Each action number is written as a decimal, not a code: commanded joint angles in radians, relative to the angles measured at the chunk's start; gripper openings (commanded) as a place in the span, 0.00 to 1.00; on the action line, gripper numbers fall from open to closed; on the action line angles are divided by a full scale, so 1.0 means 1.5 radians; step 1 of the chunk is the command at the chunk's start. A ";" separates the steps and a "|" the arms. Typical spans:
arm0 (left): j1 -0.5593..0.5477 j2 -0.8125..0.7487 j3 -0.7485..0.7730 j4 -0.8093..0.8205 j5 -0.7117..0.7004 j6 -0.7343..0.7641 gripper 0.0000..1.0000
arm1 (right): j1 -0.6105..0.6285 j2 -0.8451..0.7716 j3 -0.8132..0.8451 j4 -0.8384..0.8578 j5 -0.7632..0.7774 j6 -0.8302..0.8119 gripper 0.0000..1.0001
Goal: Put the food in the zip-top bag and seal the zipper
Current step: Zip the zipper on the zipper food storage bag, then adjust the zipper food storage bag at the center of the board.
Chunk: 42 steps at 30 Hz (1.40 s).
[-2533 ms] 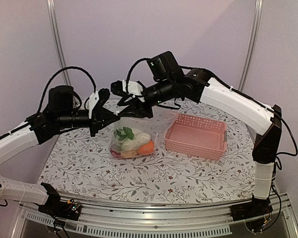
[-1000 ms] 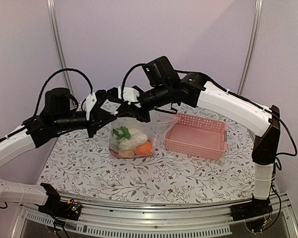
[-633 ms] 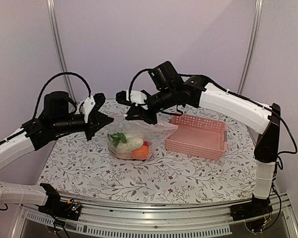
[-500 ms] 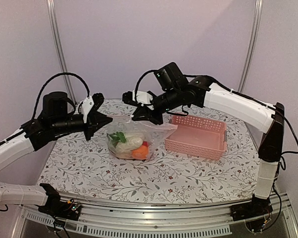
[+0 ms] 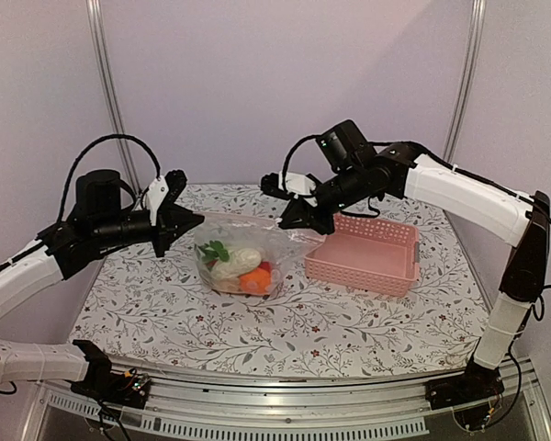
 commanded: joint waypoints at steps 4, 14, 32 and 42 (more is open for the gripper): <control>0.035 -0.019 -0.021 0.040 -0.016 -0.019 0.00 | -0.055 -0.040 -0.070 -0.110 0.044 0.004 0.06; 0.038 -0.017 -0.033 0.051 -0.005 -0.027 0.00 | -0.067 -0.065 -0.102 -0.125 0.044 0.006 0.09; 0.102 0.170 0.004 0.297 -0.043 -0.075 0.00 | -0.121 0.013 0.071 -0.039 0.025 0.033 0.15; 0.159 0.338 0.222 0.430 0.122 -0.168 0.00 | -0.180 0.100 0.279 -0.014 0.041 0.027 0.16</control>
